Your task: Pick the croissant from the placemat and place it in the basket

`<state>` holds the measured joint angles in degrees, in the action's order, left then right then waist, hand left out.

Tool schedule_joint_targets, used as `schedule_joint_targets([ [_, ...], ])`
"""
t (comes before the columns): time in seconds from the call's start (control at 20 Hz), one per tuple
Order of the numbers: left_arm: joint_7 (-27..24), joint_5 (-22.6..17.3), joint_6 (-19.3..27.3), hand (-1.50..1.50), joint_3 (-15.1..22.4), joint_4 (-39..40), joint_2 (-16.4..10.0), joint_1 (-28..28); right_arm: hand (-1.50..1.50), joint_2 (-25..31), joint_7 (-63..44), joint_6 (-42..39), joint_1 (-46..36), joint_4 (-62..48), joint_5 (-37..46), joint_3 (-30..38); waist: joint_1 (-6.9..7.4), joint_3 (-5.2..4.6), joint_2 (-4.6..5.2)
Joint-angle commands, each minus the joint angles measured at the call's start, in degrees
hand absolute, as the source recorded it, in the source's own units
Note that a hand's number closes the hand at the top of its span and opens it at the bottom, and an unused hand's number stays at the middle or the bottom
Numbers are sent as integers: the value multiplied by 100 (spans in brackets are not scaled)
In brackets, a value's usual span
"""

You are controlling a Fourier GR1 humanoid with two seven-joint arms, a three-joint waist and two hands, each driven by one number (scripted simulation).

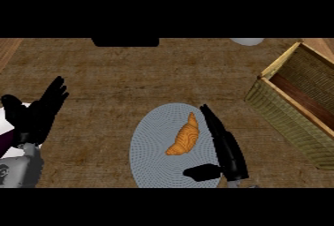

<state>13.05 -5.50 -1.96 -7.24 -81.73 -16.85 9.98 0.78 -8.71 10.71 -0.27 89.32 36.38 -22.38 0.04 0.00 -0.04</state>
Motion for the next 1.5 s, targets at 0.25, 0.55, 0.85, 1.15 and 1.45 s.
schedule_joint_targets([
  [0.25, -82, 93, -179, 0, -180, 270, 88, 195, -150, -77, -312, 488, -155, -567, 405, -288, -7, 0, 2],
  [0.55, -32, 44, -236, 0, -293, 654, 67, 523, 150, -77, -370, 898, -896, -1610, 466, -532, 8, 1, 13],
  [0.85, -57, 322, -25, 0, -194, 542, 236, 486, 150, -73, -732, 437, -815, -1100, 948, -666, -17, 0, 4],
  [1.15, -44, 238, -157, 0, -236, 264, 229, 302, 150, -71, -299, 925, -1051, -1955, 748, -833, 12, 1, 8],
  [1.45, 55, 216, -225, 0, -262, 275, 98, 419, 150, -72, -4378, 766, -2411, -1689, 949, -1279, 188, -22, 0],
])
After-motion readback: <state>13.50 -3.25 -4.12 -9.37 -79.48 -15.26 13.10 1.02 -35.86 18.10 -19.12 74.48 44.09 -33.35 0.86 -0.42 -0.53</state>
